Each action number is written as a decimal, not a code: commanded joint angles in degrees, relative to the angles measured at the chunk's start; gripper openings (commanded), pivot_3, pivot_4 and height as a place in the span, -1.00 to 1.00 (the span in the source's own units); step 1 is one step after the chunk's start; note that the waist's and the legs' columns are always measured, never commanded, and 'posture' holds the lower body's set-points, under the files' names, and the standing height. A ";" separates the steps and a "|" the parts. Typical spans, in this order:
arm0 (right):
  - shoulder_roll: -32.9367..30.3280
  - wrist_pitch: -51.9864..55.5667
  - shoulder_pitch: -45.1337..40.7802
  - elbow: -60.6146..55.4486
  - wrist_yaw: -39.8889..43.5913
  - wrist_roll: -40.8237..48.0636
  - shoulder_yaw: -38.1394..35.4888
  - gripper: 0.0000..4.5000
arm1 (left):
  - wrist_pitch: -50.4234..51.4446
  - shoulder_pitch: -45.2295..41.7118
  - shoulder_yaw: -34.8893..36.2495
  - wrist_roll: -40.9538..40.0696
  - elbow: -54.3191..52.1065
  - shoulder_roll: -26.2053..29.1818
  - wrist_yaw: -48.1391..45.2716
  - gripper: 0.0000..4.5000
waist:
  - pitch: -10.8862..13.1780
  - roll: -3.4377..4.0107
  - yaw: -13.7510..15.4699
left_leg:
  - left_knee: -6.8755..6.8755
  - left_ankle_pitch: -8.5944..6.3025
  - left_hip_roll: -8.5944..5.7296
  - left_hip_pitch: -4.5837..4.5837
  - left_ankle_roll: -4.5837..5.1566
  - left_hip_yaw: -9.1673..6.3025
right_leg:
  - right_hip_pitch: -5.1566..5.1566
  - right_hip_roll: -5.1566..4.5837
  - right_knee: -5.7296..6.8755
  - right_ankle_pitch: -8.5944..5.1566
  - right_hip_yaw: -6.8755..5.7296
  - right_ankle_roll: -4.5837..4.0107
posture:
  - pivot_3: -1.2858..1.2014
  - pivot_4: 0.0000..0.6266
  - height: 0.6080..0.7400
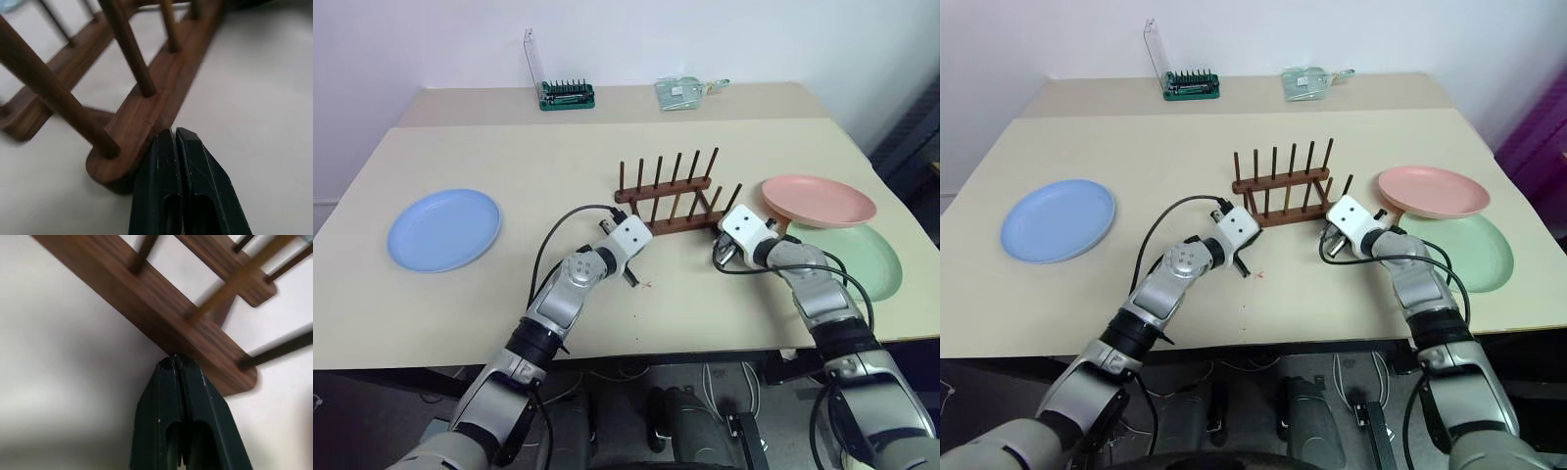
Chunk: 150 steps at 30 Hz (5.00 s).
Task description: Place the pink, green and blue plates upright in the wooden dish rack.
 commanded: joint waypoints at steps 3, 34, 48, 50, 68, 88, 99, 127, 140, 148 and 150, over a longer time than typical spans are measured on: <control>1.50 -4.40 -4.85 6.11 -2.33 -1.56 0.35 -1.00 | -1.31 -2.22 3.06 2.12 8.42 2.06 4.69 -0.98 | -0.01 0.02 -0.53 | -0.04 0.00 0.00 0.01 0.00 0.02 | 0.00 0.00 0.01 0.02 0.00 0.03 | 0.03 -0.52 0.84; -27.81 1.89 5.61 -10.81 16.06 3.57 -10.21 0.48 | 6.13 9.63 1.85 -23.96 -27.90 5.49 -28.31 -1.00 | 0.10 0.18 0.65 | -0.11 -0.02 -0.07 -0.21 -0.01 0.06 | -0.27 -0.06 -0.09 -0.11 0.09 0.01 | 0.03 -0.52 0.84; -28.72 -11.16 0.91 5.77 11.75 -6.20 -3.88 -0.77 | 7.36 11.14 2.50 -24.80 -29.86 5.90 -27.11 -1.00 | 0.11 0.20 0.34 | -0.11 -0.01 -0.07 -0.21 -0.01 0.05 | -0.30 0.00 -0.08 -0.11 0.11 0.02 | 0.03 -0.52 0.84; -28.80 -12.05 0.62 5.92 10.87 -7.07 -3.71 -0.99 | 7.61 11.28 2.71 -25.14 -30.17 5.78 -26.93 -1.00 | 0.11 0.20 0.50 | -0.11 -0.01 -0.07 -0.21 -0.01 0.05 | -0.29 -0.01 -0.08 -0.11 0.11 0.02 | 0.03 -0.52 0.84; -8.99 31.85 -16.53 -28.21 9.00 46.77 -26.80 -0.99 | 7.58 11.04 4.50 -25.97 -29.27 5.02 -25.55 -1.00 | 0.14 0.27 0.15 | -0.15 -0.01 0.07 -0.22 0.00 -0.09 | -0.29 0.12 0.05 0.07 0.03 0.20 | 0.03 -0.52 0.84; -4.99 42.89 -25.32 -5.36 7.72 51.02 -25.56 -0.99 | 8.54 12.69 5.92 -27.94 -31.33 5.49 -25.16 -1.00 | 0.14 0.32 0.51 | -0.05 -0.05 0.00 -0.43 0.09 0.04 | -0.44 -0.01 -0.05 0.00 0.06 0.04 | 0.03 -0.52 0.84; -3.44 39.03 -29.08 6.33 9.34 44.77 -24.40 -0.13 | 8.32 12.66 5.50 -27.37 -31.65 5.82 -24.31 -1.00 | 0.15 0.33 0.49 | -0.05 -0.05 0.00 -0.45 0.09 0.05 | -0.46 -0.01 -0.05 0.01 0.08 0.05 | 0.03 -0.52 0.84; -25.17 33.11 23.11 -32.34 11.25 24.83 -19.66 0.96 | 7.46 12.07 2.44 -26.74 -29.84 5.60 -26.81 -1.00 | 0.09 0.60 0.25 | -0.03 -0.11 -0.07 -0.31 0.16 -0.05 | -0.40 0.04 -0.09 -0.07 0.15 0.09 | 0.03 -0.52 0.84; -22.00 34.41 24.76 -32.53 5.77 19.26 -15.69 -0.23 | 7.37 12.81 2.20 -26.50 -30.09 5.86 -27.43 -1.00 | 0.07 0.52 0.64 | -0.01 -0.12 -0.11 -0.35 0.15 -0.13 | -0.30 0.00 -0.24 -0.07 0.12 0.10 | 0.03 -0.52 0.84; -23.02 29.63 14.98 -28.76 1.93 14.16 -15.45 -0.89 | 7.17 13.23 2.29 -26.22 -30.50 5.95 -26.95 -1.00 | 0.11 0.55 0.40 | -0.02 -0.12 -0.11 -0.38 0.15 -0.10 | -0.36 0.02 -0.26 -0.06 0.12 0.10 | 0.03 -0.52 0.84; -22.60 23.94 9.02 -25.98 0.24 12.61 -15.39 -0.89 | 7.08 13.26 2.18 -26.19 -30.57 5.98 -27.00 -1.00 | 0.12 0.56 0.34 | -0.03 -0.12 -0.12 -0.40 0.15 -0.09 | -0.39 0.02 -0.26 -0.06 0.13 0.10 | 0.03 -0.52 0.84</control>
